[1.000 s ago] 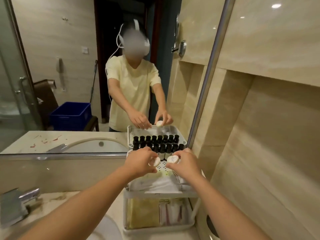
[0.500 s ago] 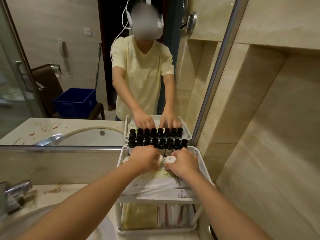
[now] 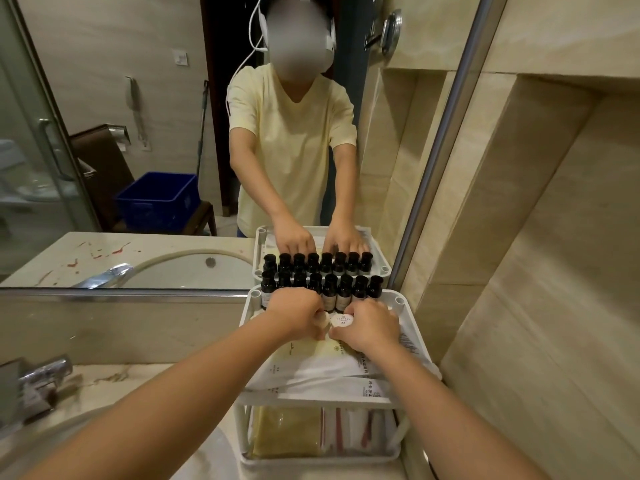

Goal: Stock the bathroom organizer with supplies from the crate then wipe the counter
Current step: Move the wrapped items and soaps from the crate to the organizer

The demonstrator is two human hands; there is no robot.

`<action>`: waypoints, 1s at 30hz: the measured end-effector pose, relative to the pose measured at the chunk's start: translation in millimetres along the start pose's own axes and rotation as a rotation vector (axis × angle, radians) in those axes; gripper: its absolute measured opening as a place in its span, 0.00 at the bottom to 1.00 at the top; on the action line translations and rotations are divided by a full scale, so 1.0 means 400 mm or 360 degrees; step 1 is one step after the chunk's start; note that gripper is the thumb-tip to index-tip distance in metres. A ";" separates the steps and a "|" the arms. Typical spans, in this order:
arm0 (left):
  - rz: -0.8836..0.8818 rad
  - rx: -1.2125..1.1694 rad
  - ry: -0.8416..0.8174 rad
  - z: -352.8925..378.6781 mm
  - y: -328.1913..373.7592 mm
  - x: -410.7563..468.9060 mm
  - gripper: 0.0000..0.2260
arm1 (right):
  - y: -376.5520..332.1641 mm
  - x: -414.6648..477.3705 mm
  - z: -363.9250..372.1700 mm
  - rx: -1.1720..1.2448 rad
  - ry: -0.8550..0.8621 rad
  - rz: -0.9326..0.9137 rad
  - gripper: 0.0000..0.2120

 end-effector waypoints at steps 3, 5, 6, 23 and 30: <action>-0.0007 0.0002 0.0005 0.001 0.002 0.002 0.16 | -0.002 0.002 0.002 -0.0025 -0.0023 -0.0001 0.20; -0.0004 -0.0004 0.0018 0.002 0.000 0.003 0.15 | -0.003 0.003 0.002 -0.0048 -0.0024 -0.0004 0.21; 0.0001 -0.0006 0.0021 0.003 -0.001 0.004 0.14 | -0.003 0.003 0.003 -0.0062 -0.0022 -0.0007 0.22; -0.0011 -0.0129 0.0163 0.002 0.006 -0.034 0.12 | 0.009 -0.024 -0.018 0.0029 0.0025 -0.0024 0.23; -0.0029 -0.0112 0.0265 -0.009 0.017 -0.076 0.17 | 0.013 -0.064 -0.044 0.0157 0.0050 -0.0046 0.23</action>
Point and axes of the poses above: each hand's wrist, its own x-axis towards the middle knuckle, its own z-axis out of the palm, y = z × x, the point moved 2 cm from there along x, towards the middle knuckle, and after that the axes turned 13 degrees about z, right-handed, at the moved point
